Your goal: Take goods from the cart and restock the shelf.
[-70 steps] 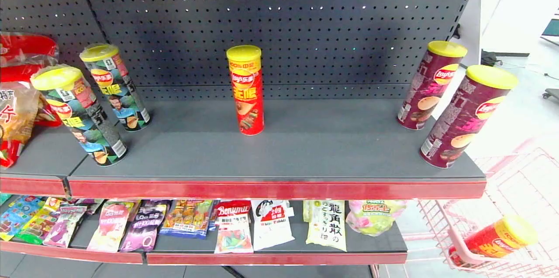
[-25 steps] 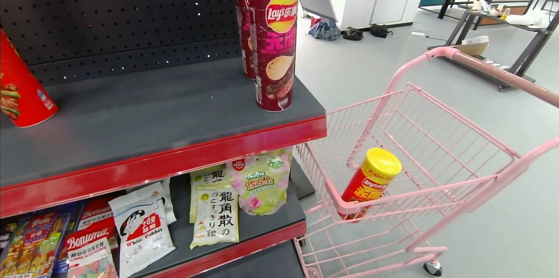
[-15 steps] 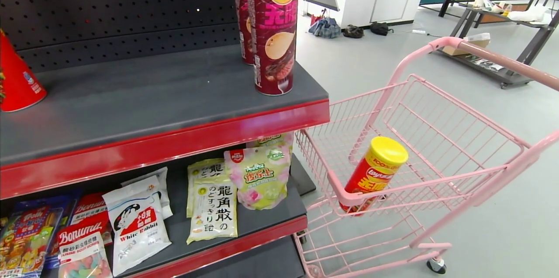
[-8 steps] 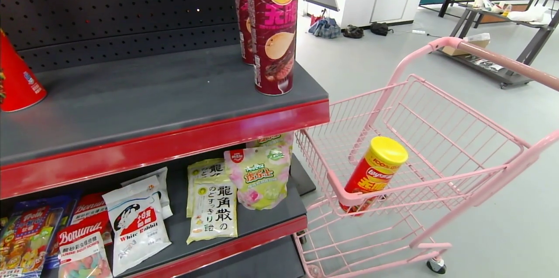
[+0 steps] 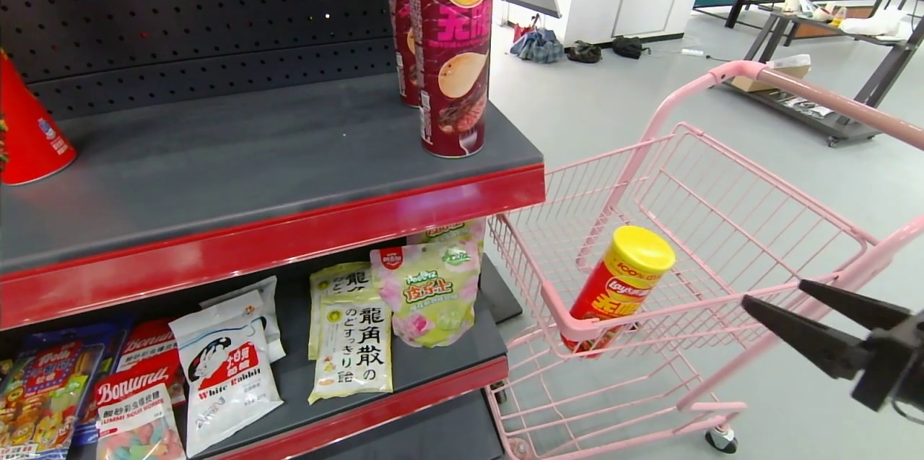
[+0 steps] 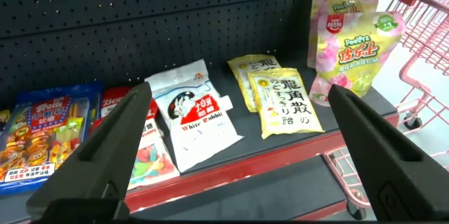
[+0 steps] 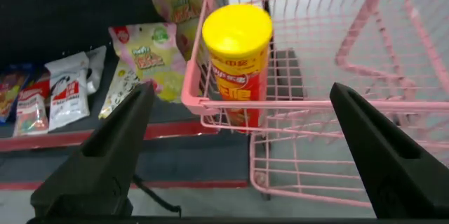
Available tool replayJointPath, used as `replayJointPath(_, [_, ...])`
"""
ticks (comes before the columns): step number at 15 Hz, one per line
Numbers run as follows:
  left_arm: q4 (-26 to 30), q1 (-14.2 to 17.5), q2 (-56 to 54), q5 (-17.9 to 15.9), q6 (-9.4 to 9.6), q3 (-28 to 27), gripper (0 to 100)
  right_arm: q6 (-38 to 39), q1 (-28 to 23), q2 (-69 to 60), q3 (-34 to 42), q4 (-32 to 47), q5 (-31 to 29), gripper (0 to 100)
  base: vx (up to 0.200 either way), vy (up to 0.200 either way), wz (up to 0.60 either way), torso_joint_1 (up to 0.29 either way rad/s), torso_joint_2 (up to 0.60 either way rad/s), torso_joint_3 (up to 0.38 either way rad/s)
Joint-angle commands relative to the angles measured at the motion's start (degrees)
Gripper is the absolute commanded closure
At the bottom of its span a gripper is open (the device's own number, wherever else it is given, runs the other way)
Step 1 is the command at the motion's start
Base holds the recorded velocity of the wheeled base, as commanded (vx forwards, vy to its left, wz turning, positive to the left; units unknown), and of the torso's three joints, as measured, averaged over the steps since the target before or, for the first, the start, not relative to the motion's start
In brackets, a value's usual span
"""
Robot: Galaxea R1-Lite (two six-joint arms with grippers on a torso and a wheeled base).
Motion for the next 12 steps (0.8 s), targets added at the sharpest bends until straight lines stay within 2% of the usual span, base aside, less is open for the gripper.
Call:
replayJointPath(1, [-0.01, 0.00, 0.07, 0.04, 0.00, 0.00, 0, 0.59, 1.75, 19.96, 0.74, -9.28, 3.67, 0, 0.000, 0.000, 0.00, 0.000, 0.00, 0.000])
replayJointPath(5, [-0.01, 0.00, 0.07, 0.04, 0.00, 0.00, 0, 0.59, 1.67, 27.96, -0.22, -13.85, 4.28, 0, 0.000, 0.000, 0.00, 0.000, 0.00, 0.000])
replayJointPath(12, [-0.01, 0.00, 0.07, 0.04, 0.00, 0.00, 0, 0.59, 1.58, 35.78, -7.69, -14.29, 5.16, 0, 0.000, 0.000, 0.00, 0.000, 0.00, 0.000])
